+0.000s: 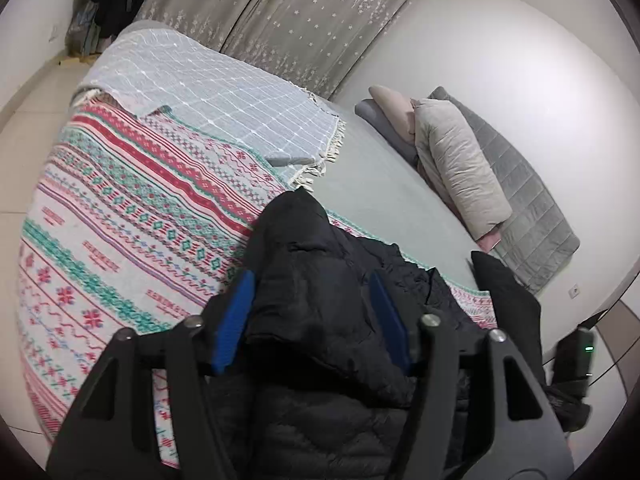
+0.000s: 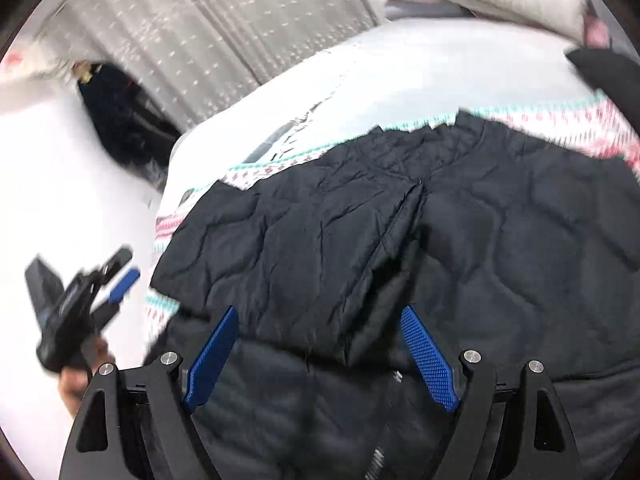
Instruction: Fold large clothes
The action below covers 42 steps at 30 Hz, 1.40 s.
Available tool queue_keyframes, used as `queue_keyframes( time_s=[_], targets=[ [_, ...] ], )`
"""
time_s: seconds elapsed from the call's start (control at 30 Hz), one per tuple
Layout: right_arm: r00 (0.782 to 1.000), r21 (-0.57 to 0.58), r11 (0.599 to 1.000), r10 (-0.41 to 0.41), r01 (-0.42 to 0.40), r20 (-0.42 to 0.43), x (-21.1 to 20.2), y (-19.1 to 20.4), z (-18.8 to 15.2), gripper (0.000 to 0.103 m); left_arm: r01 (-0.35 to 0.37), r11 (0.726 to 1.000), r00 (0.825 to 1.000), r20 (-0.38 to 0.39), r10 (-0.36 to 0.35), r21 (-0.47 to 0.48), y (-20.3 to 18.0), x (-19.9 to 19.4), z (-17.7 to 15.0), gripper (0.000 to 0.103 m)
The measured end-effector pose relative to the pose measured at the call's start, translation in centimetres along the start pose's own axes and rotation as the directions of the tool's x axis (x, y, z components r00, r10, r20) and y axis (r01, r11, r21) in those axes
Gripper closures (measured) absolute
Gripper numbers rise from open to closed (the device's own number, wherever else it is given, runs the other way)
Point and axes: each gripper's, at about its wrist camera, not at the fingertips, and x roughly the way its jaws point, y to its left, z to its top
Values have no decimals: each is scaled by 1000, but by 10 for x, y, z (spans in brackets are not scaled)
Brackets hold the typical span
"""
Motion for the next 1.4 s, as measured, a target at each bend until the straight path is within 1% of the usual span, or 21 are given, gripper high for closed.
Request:
queue_keyframes(
  time_s=[0.07,0.1,0.13,0.17,0.23,0.3,0.4,0.5,0.57,0.6,0.63,0.67,0.77,0.87,0.93,1.0,1.07,1.1,1.13,1.2,1.4],
  targets=[
    [1000,52,999,11,-12,9,17,-6,0,25,13,1000,1000,2,-13,-10,3,3,0,49],
    [1000,61,998,11,-12,17,20,-8,0,50,25,1000,1000,-7,-25,-18,5,5,0,55],
    [1000,59,998,12,-13,16,24,-8,2,83,43,998,999,-26,-44,-38,7,8,0,59],
    [1000,48,999,13,-13,5,26,-7,4,89,51,997,998,-31,-53,-52,8,8,0,64],
    [999,43,999,21,-23,33,16,-8,10,92,60,996,998,-20,-61,-70,9,6,-1,66],
    [994,23,999,24,-27,103,-8,-7,19,93,53,996,998,-9,-54,-75,10,6,-1,66],
    [983,5,1000,4,-5,181,-43,-14,30,93,54,996,997,-48,-57,-66,5,16,-6,67],
    [984,5,999,-35,35,175,-48,-27,29,93,-28,1000,992,-121,29,12,-8,36,-17,68],
    [985,9,997,-77,77,156,-42,-37,21,93,-111,991,971,-203,123,69,-13,55,-27,68],
    [984,9,995,-101,101,147,-39,-41,17,93,-157,984,952,-250,174,87,-12,65,-33,68],
    [982,7,991,-136,136,133,-34,-46,13,93,-219,970,922,-303,241,106,-9,76,-40,68],
    [976,4,982,-187,188,111,-24,-54,6,93,-245,963,908,-321,270,116,-6,81,-45,68],
    [973,21,973,-229,228,36,-1,-77,-8,93,-257,955,899,-326,292,147,-9,84,-47,67],
    [974,13,974,-226,226,32,8,-84,-16,92,-267,949,895,-322,308,167,-12,83,-48,67],
    [976,16,976,-216,216,39,7,-89,-17,87,-270,948,894,-321,312,168,-14,82,-47,66],
    [977,34,977,-210,208,41,1,-92,-17,80,-269,948,893,-324,311,168,-16,80,-45,58],
    [977,44,977,-211,210,35,-8,-91,-19,66,-261,951,894,-330,304,167,-21,78,-45,46],
    [977,42,977,-213,211,28,-14,-89,-22,53,-256,951,892,-337,301,170,-24,77,-46,38],
    [976,36,976,-214,214,22,-20,-86,-24,46,-252,951,890,-343,300,178,-28,76,-47,34],
    [974,13,974,-227,227,22,-37,-78,-34,41,-241,949,887,-351,300,201,-36,73,-48,23],
    [966,-33,965,-258,259,29,-91,-65,-74,31,-274,912,864,-338,373,306,-54,60,-60,18]
  ],
)
